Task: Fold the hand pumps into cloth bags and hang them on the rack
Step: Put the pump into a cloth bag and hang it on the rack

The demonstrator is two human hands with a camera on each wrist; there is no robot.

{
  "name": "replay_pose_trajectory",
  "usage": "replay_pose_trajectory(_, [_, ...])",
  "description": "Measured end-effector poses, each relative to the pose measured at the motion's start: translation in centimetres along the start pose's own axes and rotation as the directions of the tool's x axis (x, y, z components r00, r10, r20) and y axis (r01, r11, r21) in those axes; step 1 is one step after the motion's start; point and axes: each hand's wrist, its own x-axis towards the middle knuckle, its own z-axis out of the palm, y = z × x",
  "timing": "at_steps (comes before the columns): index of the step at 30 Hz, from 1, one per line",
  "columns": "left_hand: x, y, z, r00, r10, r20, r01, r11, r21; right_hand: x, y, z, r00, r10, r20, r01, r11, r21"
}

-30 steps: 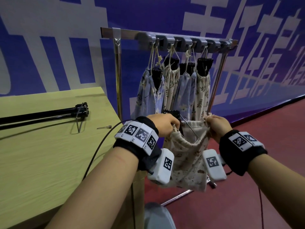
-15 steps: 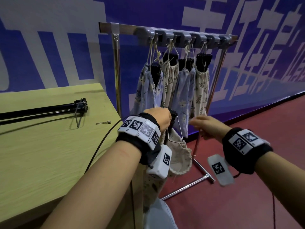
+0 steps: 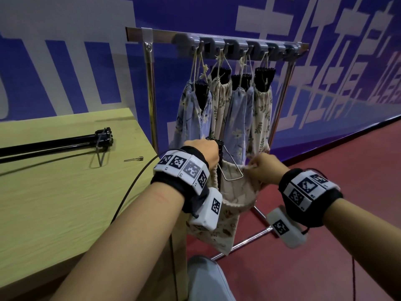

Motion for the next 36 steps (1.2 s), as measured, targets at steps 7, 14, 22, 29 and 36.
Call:
replay_pose_trajectory(7, [-0.4,0.1,-0.3,0.999,-0.007,0.046,0.006,1.0,0.027,0.9,0.5,-1.2,0.984,0.155,-0.084,-0.095,0.869,0.486])
replay_pose_trajectory(14, [-0.8,-0.1,-0.7,0.979,0.148,0.143,-0.142,0.989,-0.049,0.5,-1.1,-3.2,0.992,0.084,0.09,-0.102,0.153,0.983])
replay_pose_trajectory(22, [-0.9,0.4,-0.9,0.936,0.333,0.109,-0.31,0.932,-0.19,0.5,-1.7,-2.0,0.994,-0.078,-0.073,0.105,0.835,0.54])
replay_pose_trajectory(29, [-0.6,0.5,-0.6,0.952,0.302,-0.045,-0.303,0.922,-0.239,1.1,-1.4,-1.0,0.999,-0.033,-0.007,0.033,0.922,0.385])
replay_pose_trajectory(36, [0.0,-0.5,-0.5,0.961,0.213,-0.177,-0.263,0.903,-0.339,1.3,-0.1,-1.6,0.991,0.077,-0.105,-0.008,0.843,0.538])
